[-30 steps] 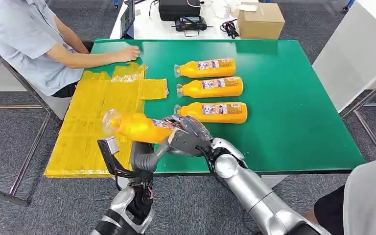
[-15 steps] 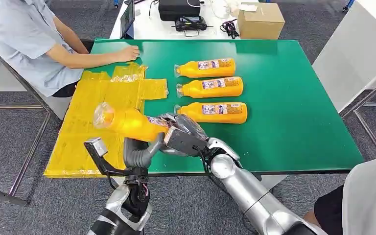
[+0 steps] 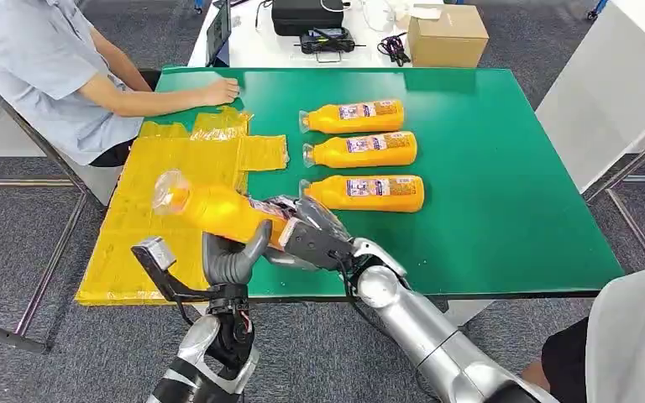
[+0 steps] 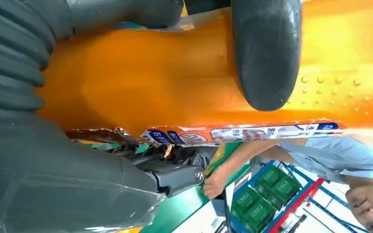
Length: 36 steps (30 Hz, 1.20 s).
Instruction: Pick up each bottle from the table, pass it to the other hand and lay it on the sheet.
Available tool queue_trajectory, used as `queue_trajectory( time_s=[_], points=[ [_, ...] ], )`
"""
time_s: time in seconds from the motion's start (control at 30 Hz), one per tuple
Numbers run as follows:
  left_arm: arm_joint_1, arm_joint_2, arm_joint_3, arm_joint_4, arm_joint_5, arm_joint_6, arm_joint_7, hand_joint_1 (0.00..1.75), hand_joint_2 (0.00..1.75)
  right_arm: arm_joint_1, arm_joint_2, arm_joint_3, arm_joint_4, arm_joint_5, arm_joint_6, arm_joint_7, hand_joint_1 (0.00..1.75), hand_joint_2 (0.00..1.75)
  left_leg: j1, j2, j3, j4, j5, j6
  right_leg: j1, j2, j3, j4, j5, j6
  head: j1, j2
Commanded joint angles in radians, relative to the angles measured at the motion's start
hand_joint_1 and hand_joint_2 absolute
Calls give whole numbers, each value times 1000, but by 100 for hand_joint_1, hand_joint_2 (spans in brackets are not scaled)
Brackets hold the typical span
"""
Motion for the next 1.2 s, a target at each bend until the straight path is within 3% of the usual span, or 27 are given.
queue_trajectory(
  time_s=[0.03, 0.07, 0.1, 0.47, 0.6, 0.63, 0.93, 0.97, 1.0, 1.03, 1.07, 1.2],
  points=[
    [-59, 3, 37, 43, -8, 40, -8, 175, 175, -20, -14, 33, 31, -9, -6, -8, 23, 175, 1, 0, 4, 0, -1, -1, 1, 0, 4, 0, -1, -2, 0, 0],
    [-59, 4, 38, 45, -4, 40, -5, 175, 175, -16, -12, 30, 30, -8, -13, -7, 2, 175, 0, 0, 4, 0, -1, -1, 1, 0, 4, 0, -1, -2, 0, 0],
    [-59, 4, 38, 45, 1, 37, 1, 175, 175, -12, -10, 27, 29, -4, -25, -5, 0, 175, 0, 0, 3, 0, -1, -1, 0, 0, 3, 0, -1, -2, 0, 0],
    [-52, 10, 47, 70, -112, 183, -14, 175, 175, 93, -36, -17, -23, 215, -257, 9, 0, 175, 1, -2, 3, -1, 0, -1, 1, -2, 4, -1, -1, -1, 0, 0],
    [-57, 22, 64, 138, -314, 376, -22, 175, 175, 203, -50, -97, -88, 350, -415, 16, 0, 175, 1, -2, 5, -1, -1, -1, 1, -2, 5, -1, -2, -2, 0, 0],
    [-63, 30, 56, 164, -390, 436, -26, 175, 175, 221, -55, -111, -97, 348, -423, 12, 0, 175, 0, -2, 5, -1, -1, -1, 1, -2, 6, -1, -2, -2, 0, 0],
    [-63, 30, 56, 164, -390, 436, -26, 175, 175, 221, -55, -111, -97, 348, -423, 12, 0, 175, 0, -2, 3, -2, 0, -1, 0, -3, 4, -2, -1, -1, 0, 0],
    [-36, -31, 215, 203, -709, 436, -16, 175, 175, 247, -60, -138, -110, 350, -430, -4, 0, 175, 0, -3, 4, -2, 0, -1, 0, -3, 4, -2, -1, -2, 0, 0],
    [-59, -58, 504, 254, -1255, 436, 98, 175, 175, 281, -47, -201, -126, 368, -429, -38, 0, 175, 1, -3, 5, -2, 0, -1, 1, -4, 6, -3, -2, -2, 0, 0],
    [-109, -10, 589, 281, -1509, 436, 156, 175, 175, 279, -16, -232, -131, 349, -405, -61, 0, 175, 1, -3, 5, -2, -1, -1, 1, -4, 6, -2, -2, -2, 0, 0],
    [-181, 63, 566, 385, -1730, 436, 257, 175, 175, 303, -7, -254, -139, 327, -401, -90, 0, 175, 0, 0, 6, -3, -1, -1, 1, 0, 6, -3, -1, -2, 0, 0],
    [-252, 126, 434, 537, -1747, 429, 308, 175, 175, 319, -9, -269, -144, 309, -396, -114, 0, 175, 1, -1, 5, -2, 0, -2, 1, -2, 5, -1, -1, -3, 0, 0]
  ],
)
